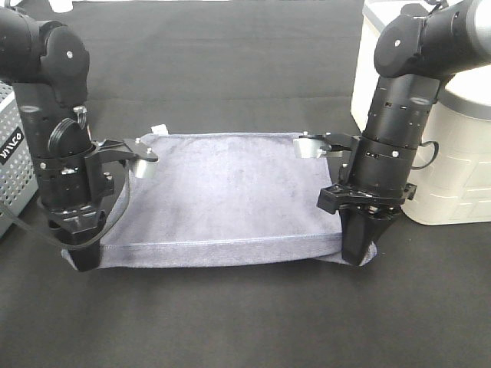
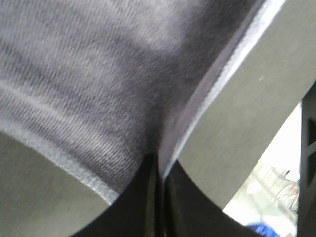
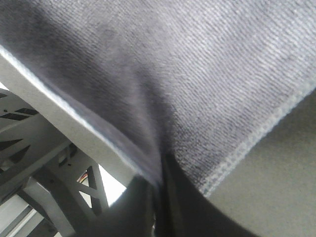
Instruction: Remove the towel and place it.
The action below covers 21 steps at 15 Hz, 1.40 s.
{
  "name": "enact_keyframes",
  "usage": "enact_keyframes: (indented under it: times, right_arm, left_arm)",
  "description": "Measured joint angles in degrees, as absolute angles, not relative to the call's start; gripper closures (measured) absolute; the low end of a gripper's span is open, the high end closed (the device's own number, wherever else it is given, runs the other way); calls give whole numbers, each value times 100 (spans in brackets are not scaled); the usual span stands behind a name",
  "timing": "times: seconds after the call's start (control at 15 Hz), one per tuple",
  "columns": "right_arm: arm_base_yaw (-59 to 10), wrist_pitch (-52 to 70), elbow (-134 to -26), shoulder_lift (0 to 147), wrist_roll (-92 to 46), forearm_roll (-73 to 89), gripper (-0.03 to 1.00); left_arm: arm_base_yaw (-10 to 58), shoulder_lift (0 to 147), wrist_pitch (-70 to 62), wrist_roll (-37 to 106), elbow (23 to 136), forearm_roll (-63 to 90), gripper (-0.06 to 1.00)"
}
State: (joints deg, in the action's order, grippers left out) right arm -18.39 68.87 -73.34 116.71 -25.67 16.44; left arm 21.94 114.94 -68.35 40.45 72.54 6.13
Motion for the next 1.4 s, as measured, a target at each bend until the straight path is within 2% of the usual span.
enact_keyframes:
  times: [0.13, 0.2, 0.33, 0.4, 0.47, 0.6, 0.8, 1.0, 1.27, 1.4]
  right_arm:
    - [-1833, 6904, -7334, 11671, -2567, 1690, 74]
    - [-1833, 6904, -7334, 11671, -2567, 1690, 74]
    - [-1833, 6898, -7076, 11671, -2567, 1782, 57]
    - [-1833, 6898, -7076, 11671, -2567, 1782, 57]
    - [-1833, 6904, -6858, 11671, -2527, 1782, 52]
    - [-1833, 6933, -6732, 11660, -2212, 1782, 35]
    - [-1833, 6927, -6732, 11562, -2126, 1902, 29]
    - [-1833, 6927, -6732, 11316, -2080, 1908, 29]
    - [-1833, 6944, -6732, 10365, -1335, 1931, 29]
    - [-1833, 6944, -6732, 10027, -1175, 1942, 28]
  left_arm:
    - [2189, 11494, -6858, 3776, 7254, 395, 84]
    - [2189, 11494, -6858, 3776, 7254, 395, 84]
    - [2177, 11494, -6875, 3592, 7254, 367, 70]
    - [2177, 11494, -6875, 3592, 7254, 367, 70]
    - [2177, 11494, -6893, 3461, 7248, 344, 61]
    - [2177, 11494, -6904, 3037, 7248, 338, 45]
    - [2177, 11494, -6910, 2853, 7248, 338, 41]
    - [2177, 11494, -6910, 2727, 7248, 395, 41]
    - [2177, 11494, -6910, 1295, 7248, 544, 41]
    - [2229, 11494, -6761, 1157, 7248, 544, 41]
